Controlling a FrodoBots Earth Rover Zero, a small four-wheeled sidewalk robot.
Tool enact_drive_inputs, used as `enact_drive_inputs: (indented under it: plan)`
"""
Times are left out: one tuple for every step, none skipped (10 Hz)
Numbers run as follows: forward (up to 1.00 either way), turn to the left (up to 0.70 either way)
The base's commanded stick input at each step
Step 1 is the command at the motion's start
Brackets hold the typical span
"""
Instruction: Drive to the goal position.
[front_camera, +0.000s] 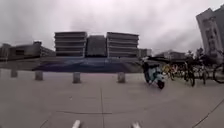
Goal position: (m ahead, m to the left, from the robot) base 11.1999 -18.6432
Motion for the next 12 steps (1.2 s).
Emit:
enact_drive_inputs:
  plan:
    - [1.00,-0.03]
    - [1.00,-0.13]
    - [1.00,-0.18]
    - [1.00,-0.20]
    - [1.00,0.00]
    - [1.00,0.00]
    - [1.00,0.00]
    - [1.00,0.00]
    - [1.00,0.00]
    - [1.00,0.00]
    - [1.00,0.03]
    - [1.00,0.12]
